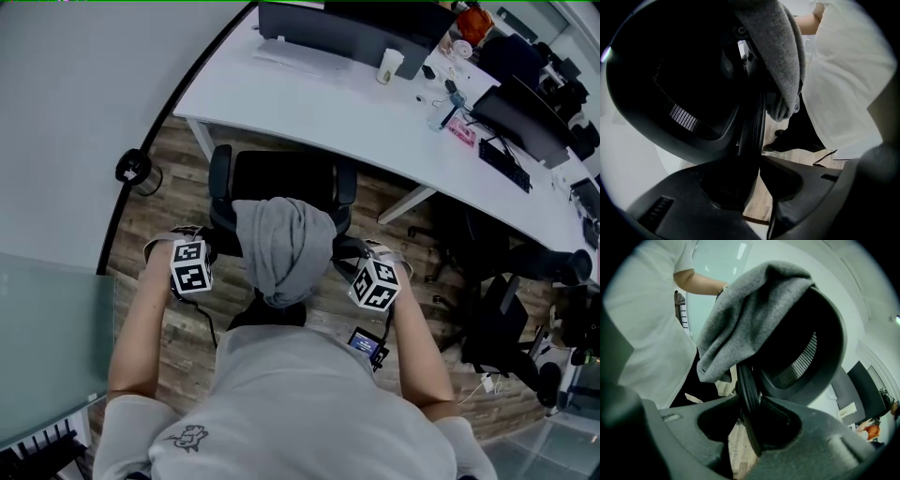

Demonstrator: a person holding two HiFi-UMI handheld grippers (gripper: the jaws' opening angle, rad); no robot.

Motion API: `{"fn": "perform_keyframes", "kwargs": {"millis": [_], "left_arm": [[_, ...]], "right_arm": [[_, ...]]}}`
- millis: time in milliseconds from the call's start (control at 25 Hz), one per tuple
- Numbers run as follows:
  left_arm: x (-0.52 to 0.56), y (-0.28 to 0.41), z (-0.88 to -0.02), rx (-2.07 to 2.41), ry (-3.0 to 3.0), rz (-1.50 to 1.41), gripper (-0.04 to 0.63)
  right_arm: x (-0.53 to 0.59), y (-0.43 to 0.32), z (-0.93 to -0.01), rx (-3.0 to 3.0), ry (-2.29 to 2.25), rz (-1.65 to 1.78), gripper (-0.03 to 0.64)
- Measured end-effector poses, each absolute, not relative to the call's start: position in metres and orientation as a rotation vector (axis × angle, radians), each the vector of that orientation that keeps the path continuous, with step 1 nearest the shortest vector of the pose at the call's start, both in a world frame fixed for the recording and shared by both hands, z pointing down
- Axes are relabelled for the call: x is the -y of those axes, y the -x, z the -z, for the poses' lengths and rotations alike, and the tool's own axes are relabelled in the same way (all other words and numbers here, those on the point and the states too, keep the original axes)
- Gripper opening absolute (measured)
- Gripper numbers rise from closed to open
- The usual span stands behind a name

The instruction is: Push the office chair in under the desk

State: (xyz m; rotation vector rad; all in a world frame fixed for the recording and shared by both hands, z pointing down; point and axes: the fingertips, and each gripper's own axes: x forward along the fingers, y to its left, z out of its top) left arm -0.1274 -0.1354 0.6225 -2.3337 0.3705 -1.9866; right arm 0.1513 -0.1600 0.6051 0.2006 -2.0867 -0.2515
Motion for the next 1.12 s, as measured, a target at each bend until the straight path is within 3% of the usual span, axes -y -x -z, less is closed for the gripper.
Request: {"fn": "perform_keyframes", "kwargs": {"millis": [1120], "left_arm": [[0.257, 0.136, -0.625, -0.085, 2.367, 1.759, 0.121]], "right_arm": [[0.218, -0.141, -0.608, 1.974, -0.42, 0.06, 0.135]]}}
